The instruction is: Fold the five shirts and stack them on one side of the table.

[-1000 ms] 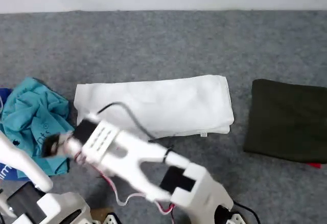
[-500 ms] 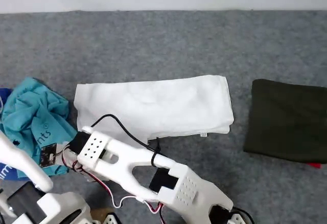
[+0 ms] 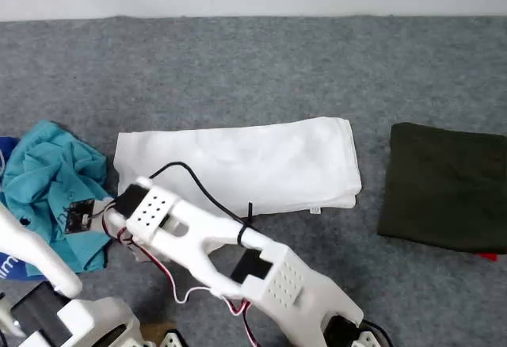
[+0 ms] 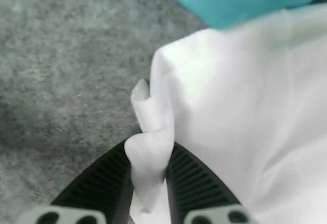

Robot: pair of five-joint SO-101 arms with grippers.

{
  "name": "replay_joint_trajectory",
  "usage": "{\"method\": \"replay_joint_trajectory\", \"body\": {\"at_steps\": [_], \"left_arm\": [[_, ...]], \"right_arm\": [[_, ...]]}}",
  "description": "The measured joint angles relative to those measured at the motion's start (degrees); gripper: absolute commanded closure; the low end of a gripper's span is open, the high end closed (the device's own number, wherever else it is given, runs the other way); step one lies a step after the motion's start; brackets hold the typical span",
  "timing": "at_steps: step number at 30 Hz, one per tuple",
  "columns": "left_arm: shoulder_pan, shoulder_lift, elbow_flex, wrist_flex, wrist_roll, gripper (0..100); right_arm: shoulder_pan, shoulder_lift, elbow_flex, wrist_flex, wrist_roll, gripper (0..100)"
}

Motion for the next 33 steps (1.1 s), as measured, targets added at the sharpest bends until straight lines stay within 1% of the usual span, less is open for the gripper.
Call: {"method": "replay_joint_trajectory", "body": {"at_steps": [3, 10, 17, 25, 28, 33], "left_arm": [[0.0, 0.0, 0.0, 0.0, 0.0, 98], [0.0, 0.0, 0.1, 0.0, 0.0, 98], [0.0, 0.0, 4.4, -1.8, 0.0, 98], [0.0, 0.0, 5.3, -3.6, 0.0, 98], [0.0, 0.0, 5.3, -3.8, 0.0, 98], [0.0, 0.0, 5.3, -3.8, 0.0, 98]], "right_arm": [[0.8, 0.3, -3.5, 2.8, 0.3, 98.9], [5.1, 0.3, -12.4, 5.5, 7.3, 98.9], [9.8, 0.3, -13.9, 3.1, 15.6, 98.9], [14.0, 0.3, -13.9, -3.3, 20.0, 98.3], [14.6, 0.3, -13.9, -6.8, 21.0, 93.1], [15.6, 1.0, -13.9, -12.0, 21.9, 77.9]]}}
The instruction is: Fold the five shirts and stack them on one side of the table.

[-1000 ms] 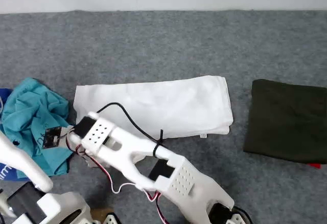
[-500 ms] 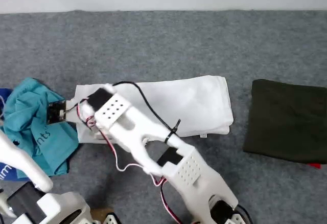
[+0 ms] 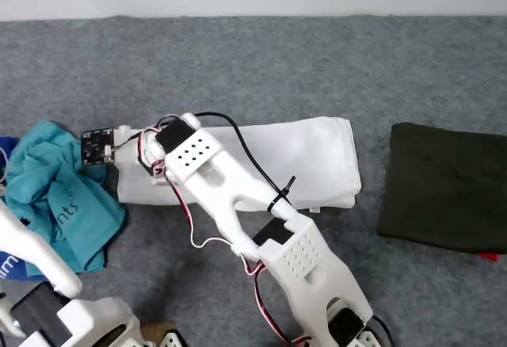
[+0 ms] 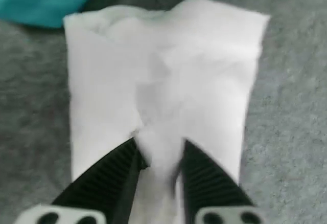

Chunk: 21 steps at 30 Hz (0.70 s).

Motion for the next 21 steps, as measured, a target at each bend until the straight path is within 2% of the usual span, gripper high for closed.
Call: {"method": "replay_joint_trajectory", "body": {"at_steps": [11, 19, 21], "left_arm": [[0.0, 0.0, 0.0, 0.0, 0.0, 98], [0.0, 0.0, 0.0, 0.0, 0.0, 98], [0.0, 0.0, 0.0, 0.0, 0.0, 98]], "right_arm": [[4.2, 1.1, 0.0, -4.7, 0.1, 77.2], [5.3, -0.2, -6.2, 6.2, -4.7, 99.4], [5.2, -1.0, -8.5, 10.7, -5.6, 97.9]]}}
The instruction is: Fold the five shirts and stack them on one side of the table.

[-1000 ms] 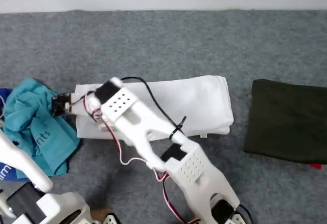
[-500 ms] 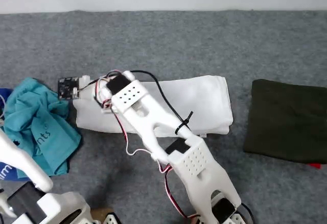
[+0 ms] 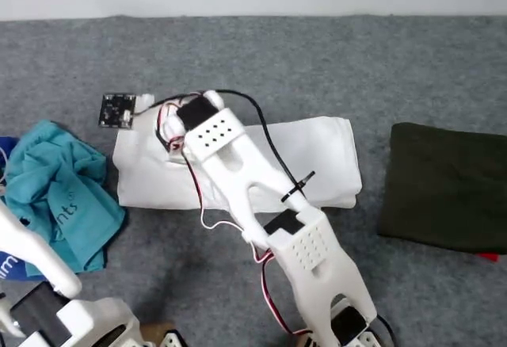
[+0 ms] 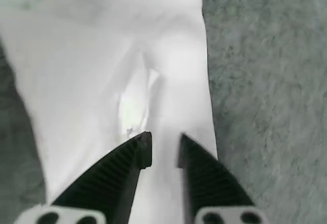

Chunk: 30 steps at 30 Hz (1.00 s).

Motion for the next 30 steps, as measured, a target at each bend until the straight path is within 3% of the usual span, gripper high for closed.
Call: {"method": "replay_joint_trajectory", "body": {"at_steps": [7, 17, 23, 30], "left_arm": [[0.0, 0.0, 0.0, 0.0, 0.0, 98], [0.0, 0.0, 0.4, 0.0, 0.0, 98], [0.0, 0.0, 0.4, 0.0, 0.0, 98], [0.0, 0.0, 0.4, 0.0, -0.1, 98]], "right_arm": [[-2.8, -0.4, -2.6, 12.1, -3.4, 98.9], [5.0, 13.6, -2.7, 5.8, -3.6, 98.9], [4.9, 13.9, -5.5, 7.6, -3.6, 98.9], [1.4, 14.0, -18.4, 10.3, -3.6, 98.7]]}}
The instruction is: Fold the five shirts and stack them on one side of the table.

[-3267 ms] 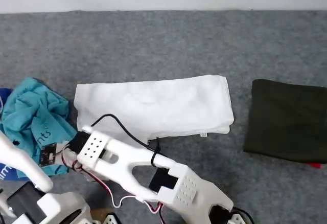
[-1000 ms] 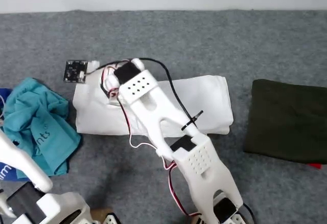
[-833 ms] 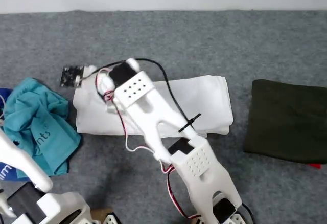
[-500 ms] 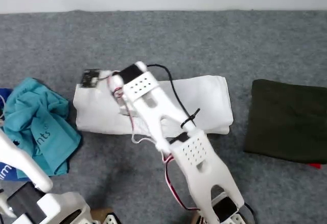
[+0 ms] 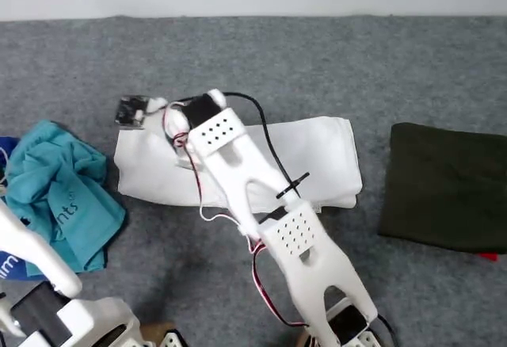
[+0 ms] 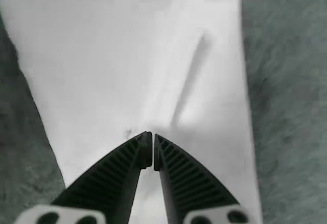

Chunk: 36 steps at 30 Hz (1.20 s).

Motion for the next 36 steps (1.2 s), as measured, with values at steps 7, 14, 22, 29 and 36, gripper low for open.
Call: {"method": "replay_joint_trajectory", "body": {"at_steps": [7, 14, 22, 29, 36], "left_arm": [[0.0, 0.0, 0.0, 0.0, 0.0, 98], [0.0, 0.0, 0.0, 0.0, 0.0, 98], [0.0, -4.8, 0.0, 0.5, 0.0, 98], [0.0, -11.1, 0.0, 3.2, -0.3, 98], [0.0, -14.9, 0.0, 3.4, -2.3, 98]], "right_arm": [[-0.9, 5.6, -3.3, -10.0, 0.0, 98.9], [-0.8, 11.7, -6.0, -8.3, 0.0, 98.9], [0.6, 11.7, -19.8, 9.1, -10.5, 98.7], [9.8, 7.1, -19.5, 9.8, -18.6, 98.7], [21.0, -6.9, 1.7, 9.8, -26.3, 98.6]]}}
